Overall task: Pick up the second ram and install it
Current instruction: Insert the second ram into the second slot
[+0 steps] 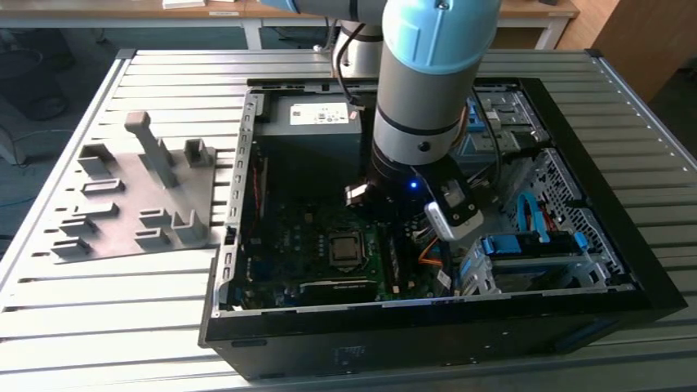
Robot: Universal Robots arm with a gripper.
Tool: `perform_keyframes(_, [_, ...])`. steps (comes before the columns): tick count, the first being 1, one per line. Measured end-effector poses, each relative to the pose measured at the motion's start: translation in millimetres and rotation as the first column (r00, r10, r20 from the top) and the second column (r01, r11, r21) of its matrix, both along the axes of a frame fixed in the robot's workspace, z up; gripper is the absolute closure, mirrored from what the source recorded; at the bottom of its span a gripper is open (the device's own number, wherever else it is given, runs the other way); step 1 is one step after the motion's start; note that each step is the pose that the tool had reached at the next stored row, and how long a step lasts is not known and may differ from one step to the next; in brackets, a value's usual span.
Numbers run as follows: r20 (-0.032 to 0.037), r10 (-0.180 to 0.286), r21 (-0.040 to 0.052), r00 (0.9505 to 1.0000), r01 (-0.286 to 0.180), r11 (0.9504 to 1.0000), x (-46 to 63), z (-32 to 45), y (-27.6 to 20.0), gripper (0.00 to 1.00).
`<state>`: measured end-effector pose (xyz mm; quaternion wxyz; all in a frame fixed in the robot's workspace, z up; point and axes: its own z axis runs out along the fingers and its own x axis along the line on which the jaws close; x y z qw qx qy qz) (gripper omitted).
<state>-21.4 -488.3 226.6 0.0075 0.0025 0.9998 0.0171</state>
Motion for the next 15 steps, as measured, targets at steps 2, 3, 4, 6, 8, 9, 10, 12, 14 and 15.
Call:
perform_keyframes(2, [-0.0001,-0.001,-0.0003,1.0000,0.001,1.0000,0.0,-0.3,0.2,0.87])
perform_keyframes(3, [-0.0002,-0.003,-0.0003,1.0000,0.003,1.0000,0.0,-0.5,0.3,0.87])
perform_keyframes(4, [-0.0001,-0.006,-0.0002,1.0000,0.006,1.0000,-0.1,-0.8,0.3,0.87])
perform_keyframes(6, [-0.0001,-0.011,-0.0001,0.9999,0.011,0.9999,-0.1,-1.5,0.4,0.87])
perform_keyframes(8, [-0.0001,-0.016,-0.0002,0.9999,0.016,0.9999,-0.2,-2.2,0.4,0.87])
perform_keyframes(9, [-0.0001,-0.017,-0.0002,0.9998,0.017,0.9998,-0.2,-2.4,0.5,0.87])
perform_keyframes(10, [-0.0001,-0.018,-0.0004,0.9998,0.018,0.9998,-0.2,-2.6,0.5,0.87])
perform_keyframes(12, [-0.0001,-0.019,-0.0006,0.9998,0.019,0.9998,-0.2,-3.0,0.5,0.87])
perform_keyframes(14, [0.0000,-0.019,-0.0012,0.9998,0.019,0.9998,-0.2,-3.9,0.6,0.87])
perform_keyframes(15, [-0.0001,-0.019,-0.0017,0.9998,0.019,0.9998,-0.2,-4.2,0.5,0.87])
